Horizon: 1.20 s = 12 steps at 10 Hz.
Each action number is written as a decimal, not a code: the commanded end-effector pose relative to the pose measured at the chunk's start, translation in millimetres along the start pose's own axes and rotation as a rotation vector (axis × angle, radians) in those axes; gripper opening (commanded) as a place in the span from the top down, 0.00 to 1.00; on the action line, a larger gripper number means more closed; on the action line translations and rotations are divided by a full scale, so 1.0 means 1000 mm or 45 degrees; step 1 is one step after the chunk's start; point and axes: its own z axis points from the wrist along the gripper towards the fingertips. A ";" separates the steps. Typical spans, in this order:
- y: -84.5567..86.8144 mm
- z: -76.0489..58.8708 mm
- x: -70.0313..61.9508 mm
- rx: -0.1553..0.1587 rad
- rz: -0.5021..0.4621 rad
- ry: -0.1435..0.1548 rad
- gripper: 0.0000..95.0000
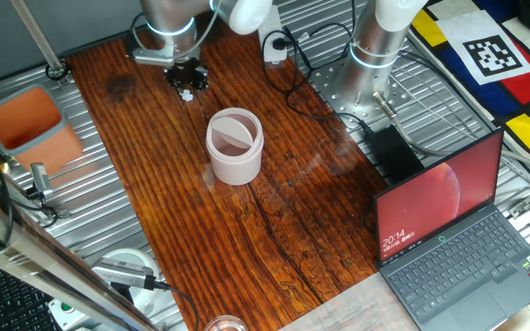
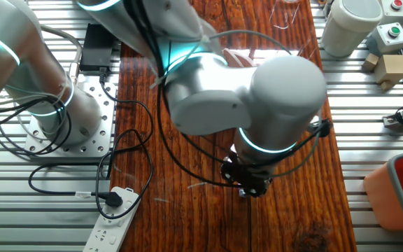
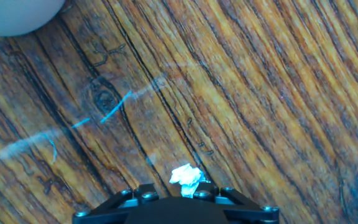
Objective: Put the garbage in the trash can
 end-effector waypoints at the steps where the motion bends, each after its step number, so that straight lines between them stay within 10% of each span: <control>1: -0.001 0.001 0.000 0.016 -0.006 -0.005 0.60; 3: -0.001 0.002 0.000 0.042 -0.016 -0.019 0.60; 4: -0.001 0.003 -0.001 0.061 -0.007 -0.035 1.00; 8: -0.002 0.001 -0.001 0.062 0.008 -0.033 1.00; 12: -0.014 -0.031 -0.009 -0.014 0.028 -0.046 1.00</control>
